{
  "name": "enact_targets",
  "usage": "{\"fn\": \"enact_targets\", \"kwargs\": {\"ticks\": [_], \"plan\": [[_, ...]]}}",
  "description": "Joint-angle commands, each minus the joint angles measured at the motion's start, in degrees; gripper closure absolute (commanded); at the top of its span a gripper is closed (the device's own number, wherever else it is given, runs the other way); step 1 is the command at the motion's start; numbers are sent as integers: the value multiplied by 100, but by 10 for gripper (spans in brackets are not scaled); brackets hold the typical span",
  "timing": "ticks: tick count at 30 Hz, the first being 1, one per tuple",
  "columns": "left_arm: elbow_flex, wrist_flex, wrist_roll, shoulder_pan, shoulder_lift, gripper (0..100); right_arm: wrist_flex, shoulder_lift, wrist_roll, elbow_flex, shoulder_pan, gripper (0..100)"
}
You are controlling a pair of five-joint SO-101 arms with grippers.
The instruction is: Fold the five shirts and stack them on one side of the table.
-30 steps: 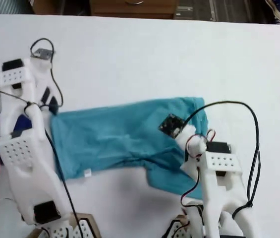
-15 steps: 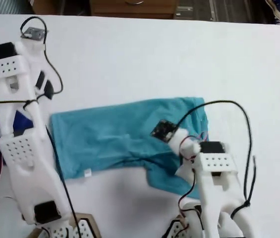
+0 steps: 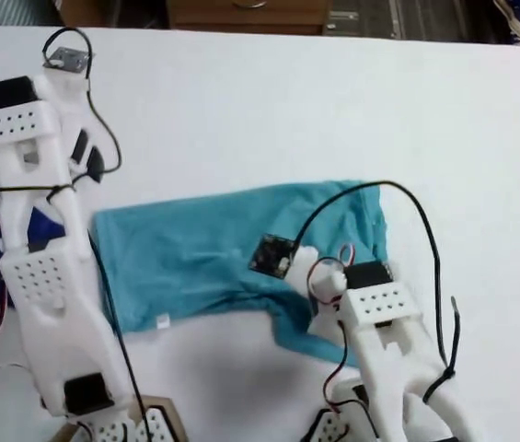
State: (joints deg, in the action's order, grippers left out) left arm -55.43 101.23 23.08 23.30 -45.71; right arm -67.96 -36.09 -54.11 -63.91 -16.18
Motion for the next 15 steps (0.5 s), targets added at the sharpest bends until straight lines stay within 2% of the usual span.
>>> {"fn": "enact_targets", "kwargs": {"ticks": [1,8,15], "plan": [[-233,105,-35,-26,44,793,-224,-189,-53,237,-57,978],[-233,105,-9,-35,35,793,-690,-857,-44,747,-136,978],[-233,105,-9,-62,26,793,-1745,-1675,-9,791,-1059,978]]}}
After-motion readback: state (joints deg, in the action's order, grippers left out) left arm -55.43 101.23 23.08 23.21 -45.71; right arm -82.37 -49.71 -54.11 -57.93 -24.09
